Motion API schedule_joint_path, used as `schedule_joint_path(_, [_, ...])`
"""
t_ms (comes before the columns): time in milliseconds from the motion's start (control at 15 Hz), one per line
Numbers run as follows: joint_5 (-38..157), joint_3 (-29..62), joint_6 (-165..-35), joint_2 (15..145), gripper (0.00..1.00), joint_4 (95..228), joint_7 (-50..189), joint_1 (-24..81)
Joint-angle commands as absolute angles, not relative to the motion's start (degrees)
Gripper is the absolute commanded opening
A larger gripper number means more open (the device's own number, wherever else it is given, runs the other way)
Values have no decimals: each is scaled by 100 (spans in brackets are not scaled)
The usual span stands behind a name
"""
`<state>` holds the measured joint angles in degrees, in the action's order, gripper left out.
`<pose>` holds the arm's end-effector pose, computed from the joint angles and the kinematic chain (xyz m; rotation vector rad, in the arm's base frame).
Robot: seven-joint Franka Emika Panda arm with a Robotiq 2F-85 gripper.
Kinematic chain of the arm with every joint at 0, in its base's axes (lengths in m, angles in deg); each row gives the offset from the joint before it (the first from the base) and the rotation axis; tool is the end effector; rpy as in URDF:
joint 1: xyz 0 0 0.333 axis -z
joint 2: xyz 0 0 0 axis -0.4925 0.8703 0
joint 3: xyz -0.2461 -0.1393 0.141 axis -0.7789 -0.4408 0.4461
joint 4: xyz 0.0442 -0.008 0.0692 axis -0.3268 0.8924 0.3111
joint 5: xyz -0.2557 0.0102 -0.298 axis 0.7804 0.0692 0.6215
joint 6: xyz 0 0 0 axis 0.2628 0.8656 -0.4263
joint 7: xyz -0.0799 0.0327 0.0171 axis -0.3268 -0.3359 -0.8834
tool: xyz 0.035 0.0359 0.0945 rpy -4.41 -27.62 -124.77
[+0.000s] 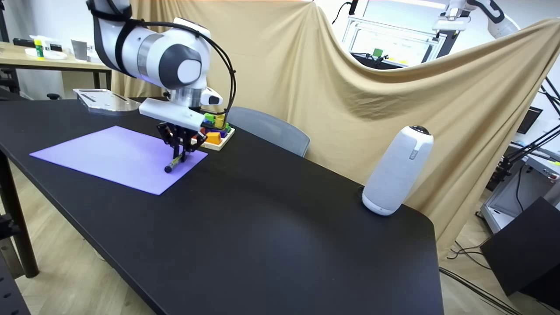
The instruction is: Put the black marker on the placemat, remove the marker from the placemat
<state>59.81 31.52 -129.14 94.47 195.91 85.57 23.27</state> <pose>0.5255 0.1721 0.1436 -2.9465 -0.8050 -0.1535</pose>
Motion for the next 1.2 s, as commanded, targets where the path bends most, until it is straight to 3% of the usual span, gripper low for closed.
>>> schedule_joint_path(0, [6008, 2982, -12954, 9322, 5, 19530, 8407, 2364])
schedule_joint_path(1000, [4946, 2428, -13023, 9318, 5, 19522, 7739, 3317])
schedule_joint_path(1133, [4873, 2448, -12986, 9343, 47, 19535, 7723, 3395])
